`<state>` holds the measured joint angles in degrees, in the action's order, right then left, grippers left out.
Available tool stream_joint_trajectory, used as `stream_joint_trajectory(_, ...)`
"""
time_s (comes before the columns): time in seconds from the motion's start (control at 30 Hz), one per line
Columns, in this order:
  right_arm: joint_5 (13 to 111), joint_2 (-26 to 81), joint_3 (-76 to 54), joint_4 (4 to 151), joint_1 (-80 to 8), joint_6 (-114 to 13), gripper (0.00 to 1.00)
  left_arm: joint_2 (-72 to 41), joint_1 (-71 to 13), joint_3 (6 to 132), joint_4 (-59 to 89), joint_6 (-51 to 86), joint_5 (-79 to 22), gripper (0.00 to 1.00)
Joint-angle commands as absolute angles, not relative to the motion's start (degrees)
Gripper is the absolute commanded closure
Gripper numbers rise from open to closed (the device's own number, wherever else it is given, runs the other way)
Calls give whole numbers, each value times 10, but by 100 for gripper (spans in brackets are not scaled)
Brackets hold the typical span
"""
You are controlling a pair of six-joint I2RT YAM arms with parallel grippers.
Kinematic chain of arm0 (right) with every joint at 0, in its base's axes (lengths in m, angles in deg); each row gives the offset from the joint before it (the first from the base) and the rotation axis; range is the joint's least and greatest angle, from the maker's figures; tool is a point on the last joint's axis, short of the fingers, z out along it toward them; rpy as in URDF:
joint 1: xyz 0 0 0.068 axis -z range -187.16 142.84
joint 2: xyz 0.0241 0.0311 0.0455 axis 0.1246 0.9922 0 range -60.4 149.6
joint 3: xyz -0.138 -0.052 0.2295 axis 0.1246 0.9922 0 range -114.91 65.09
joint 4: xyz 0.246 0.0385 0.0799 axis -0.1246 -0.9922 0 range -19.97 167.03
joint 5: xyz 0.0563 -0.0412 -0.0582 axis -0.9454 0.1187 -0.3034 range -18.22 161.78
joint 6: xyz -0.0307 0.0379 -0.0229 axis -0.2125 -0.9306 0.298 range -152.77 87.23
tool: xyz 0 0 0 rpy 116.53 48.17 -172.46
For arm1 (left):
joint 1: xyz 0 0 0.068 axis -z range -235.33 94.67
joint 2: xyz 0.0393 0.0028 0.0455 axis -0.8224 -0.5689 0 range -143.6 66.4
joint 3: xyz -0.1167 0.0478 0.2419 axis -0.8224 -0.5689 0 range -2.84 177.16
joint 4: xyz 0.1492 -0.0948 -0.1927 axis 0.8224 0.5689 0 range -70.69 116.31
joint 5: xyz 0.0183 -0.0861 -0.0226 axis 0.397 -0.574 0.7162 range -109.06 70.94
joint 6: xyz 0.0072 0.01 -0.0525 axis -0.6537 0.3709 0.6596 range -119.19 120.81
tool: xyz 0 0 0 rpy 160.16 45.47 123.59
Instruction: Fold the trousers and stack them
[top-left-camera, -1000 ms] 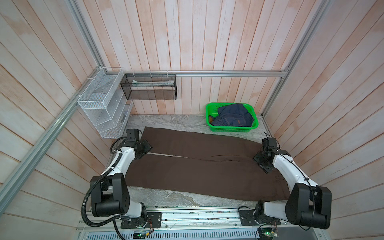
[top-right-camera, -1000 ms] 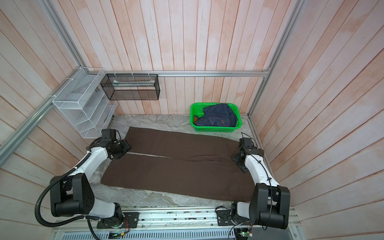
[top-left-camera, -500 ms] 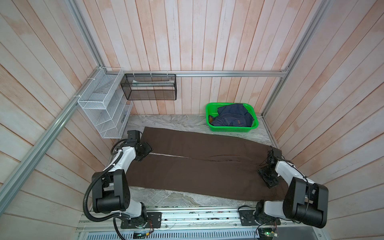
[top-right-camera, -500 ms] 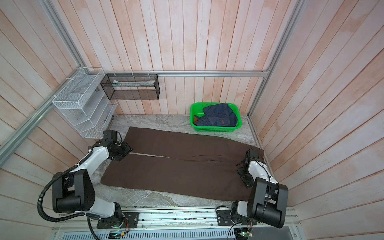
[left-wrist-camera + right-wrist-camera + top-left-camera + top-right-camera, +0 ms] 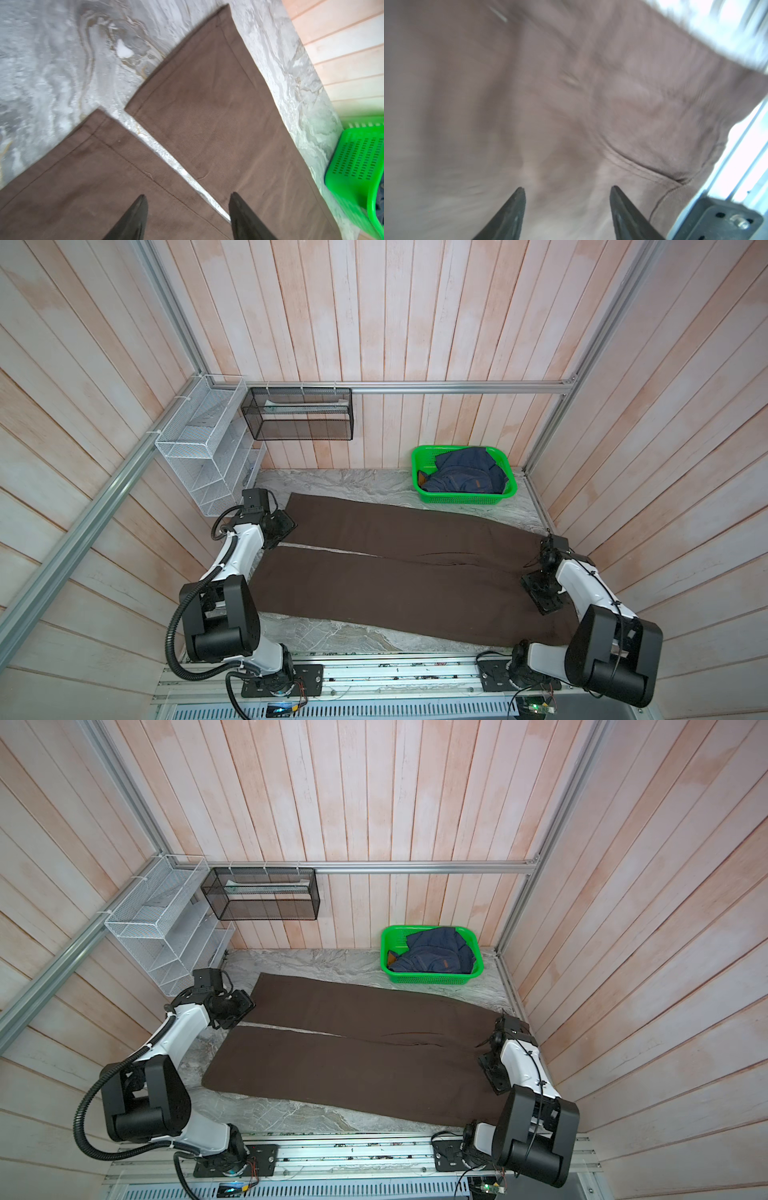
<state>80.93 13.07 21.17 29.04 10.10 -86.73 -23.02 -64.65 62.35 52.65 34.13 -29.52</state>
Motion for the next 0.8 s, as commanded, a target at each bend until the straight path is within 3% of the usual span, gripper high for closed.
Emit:
stream_joint_trajectory(0.0, 823, 127, 142, 297, 92, -846, 35, -281, -618, 658, 509, 324, -312, 38)
stream_joint_trajectory(0.33, 788, 318, 5, 410, 92, -789, 37, -476, -580, 800, 485, 319, -324, 50)
stream_joint_trajectory(0.77, 705, 480, -33, 487, 90, -703, 40, -595, -595, 874, 549, 317, -268, 52)
